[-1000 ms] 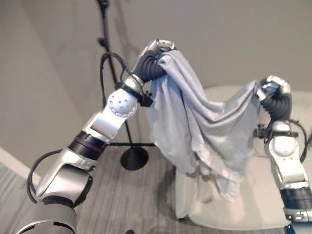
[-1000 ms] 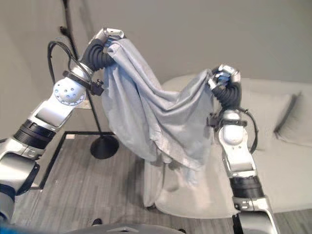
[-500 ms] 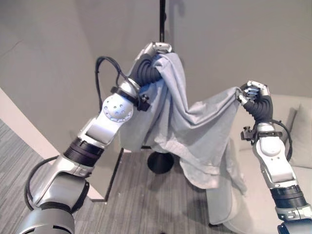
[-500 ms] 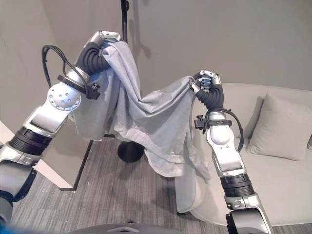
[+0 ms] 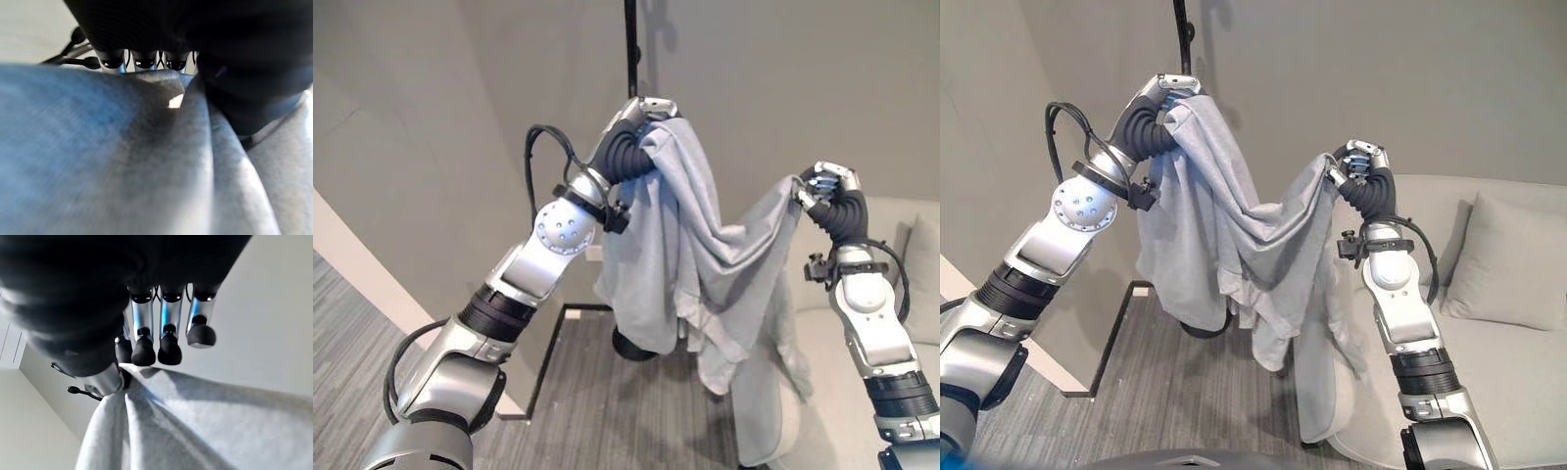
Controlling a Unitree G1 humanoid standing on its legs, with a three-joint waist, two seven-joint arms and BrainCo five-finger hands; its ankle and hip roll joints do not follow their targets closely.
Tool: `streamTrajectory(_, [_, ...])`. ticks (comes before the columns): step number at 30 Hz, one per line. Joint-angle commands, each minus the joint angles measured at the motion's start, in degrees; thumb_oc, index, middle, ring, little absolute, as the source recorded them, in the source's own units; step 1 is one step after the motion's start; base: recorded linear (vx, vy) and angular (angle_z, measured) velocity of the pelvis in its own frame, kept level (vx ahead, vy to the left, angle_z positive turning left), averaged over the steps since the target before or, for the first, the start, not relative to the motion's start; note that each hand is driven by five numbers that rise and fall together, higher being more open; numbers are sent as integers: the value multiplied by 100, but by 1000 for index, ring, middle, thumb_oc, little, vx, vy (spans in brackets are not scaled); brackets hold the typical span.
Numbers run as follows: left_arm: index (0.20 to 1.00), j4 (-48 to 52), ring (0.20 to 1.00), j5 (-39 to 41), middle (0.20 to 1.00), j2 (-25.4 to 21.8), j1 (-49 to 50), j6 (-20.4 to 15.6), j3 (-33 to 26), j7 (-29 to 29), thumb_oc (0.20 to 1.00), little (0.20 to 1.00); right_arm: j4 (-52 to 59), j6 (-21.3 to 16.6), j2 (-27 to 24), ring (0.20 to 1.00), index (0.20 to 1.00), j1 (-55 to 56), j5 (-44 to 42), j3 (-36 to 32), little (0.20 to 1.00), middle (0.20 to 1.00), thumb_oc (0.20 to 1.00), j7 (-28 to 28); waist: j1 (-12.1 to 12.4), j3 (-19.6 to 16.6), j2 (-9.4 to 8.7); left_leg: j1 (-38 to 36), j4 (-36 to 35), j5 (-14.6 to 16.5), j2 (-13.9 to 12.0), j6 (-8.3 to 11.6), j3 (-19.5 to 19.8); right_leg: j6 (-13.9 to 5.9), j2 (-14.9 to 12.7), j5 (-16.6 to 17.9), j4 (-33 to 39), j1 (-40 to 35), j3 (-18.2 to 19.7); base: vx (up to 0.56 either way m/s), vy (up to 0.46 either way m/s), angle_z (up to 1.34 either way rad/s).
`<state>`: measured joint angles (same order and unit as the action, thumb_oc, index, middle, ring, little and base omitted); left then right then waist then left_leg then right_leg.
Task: Hang the clothes on the sofa on the clothes rack.
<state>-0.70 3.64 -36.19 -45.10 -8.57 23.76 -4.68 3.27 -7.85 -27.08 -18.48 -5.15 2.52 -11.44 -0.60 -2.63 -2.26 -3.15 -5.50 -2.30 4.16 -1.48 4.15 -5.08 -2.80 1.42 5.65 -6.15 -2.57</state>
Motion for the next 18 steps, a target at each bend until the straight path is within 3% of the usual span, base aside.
streamTrajectory(1, [200,-306,200,-50,200,39,-131,-147,-419,-97,200,200,177,-331,-152,200,200,-83,-228,-157,200,200,200,-15,66,-520,-239,315,721,408,-444,362,-83,-429,-178,272,-90,430,-46,-10,-43,7])
streamTrajectory(2, [200,-298,200,-27,200,50,-153,-153,-414,-115,200,200,192,-344,-195,200,200,-86,-250,-150,200,200,200,-13,30,-431,-266,470,1039,555,-442,409,-82,-399,-191,213,-100,373,-71,-78,60,27])
streamTrajectory(3, [200,-307,200,57,200,114,-203,-176,-439,-134,200,200,189,-349,-277,200,200,-134,-266,-215,200,200,200,-41,-78,-225,-295,913,1553,582,-647,541,-138,-413,-299,213,-140,341,-167,-65,70,31])
streamTrajectory(4, [200,-312,200,59,200,114,-212,-178,-438,-134,200,200,189,-348,-279,200,200,-139,-266,-217,200,200,200,-42,-77,-225,-290,926,1565,586,-654,547,-135,-411,-292,215,-144,351,-168,-81,135,39])
streamTrajectory(6, [200,-355,200,115,200,104,-263,-188,-403,-177,200,200,180,-370,-276,200,200,-196,-265,-226,200,200,200,-103,-59,-200,-292,1016,1346,398,-946,596,-1,-489,-374,209,-148,389,-120,21,165,16])
streamTrajectory(7, [200,-395,200,159,200,65,-334,-180,-335,-205,200,200,165,-406,-326,200,200,-212,-279,-243,200,200,200,-193,-68,-217,-257,977,888,71,-1260,695,52,-527,-405,168,-172,457,-107,54,260,-5])
streamTrajectory(9, [200,-490,200,167,200,73,-410,-173,-294,-242,200,200,132,-370,-389,200,200,-154,-214,-286,200,200,200,-198,-64,-272,-187,814,429,24,-1370,769,124,-597,-433,122,-133,431,-105,87,276,-2])
streamTrajectory(11, [200,-510,200,155,200,103,-387,-172,-294,-241,200,200,116,-360,-415,200,200,-106,-197,-336,200,200,200,-204,-77,-292,-151,768,293,-55,-1335,803,133,-635,-494,160,-141,445,-138,31,237,0])
streamTrajectory(13, [200,-507,200,106,200,114,-402,-176,-224,-177,200,200,97,-321,-365,200,200,-77,-99,-418,200,200,200,-239,-117,-368,-146,627,156,1,-1150,800,75,-732,-738,234,-184,508,-119,50,351,-11])
streamTrajectory(18, [200,-520,200,70,200,-4,-489,-209,-173,-197,200,200,79,-258,-233,200,200,-217,49,-265,200,200,200,-234,-58,-283,-244,529,173,160,-819,596,-144,-914,-1112,466,-282,686,-30,-3,262,1])
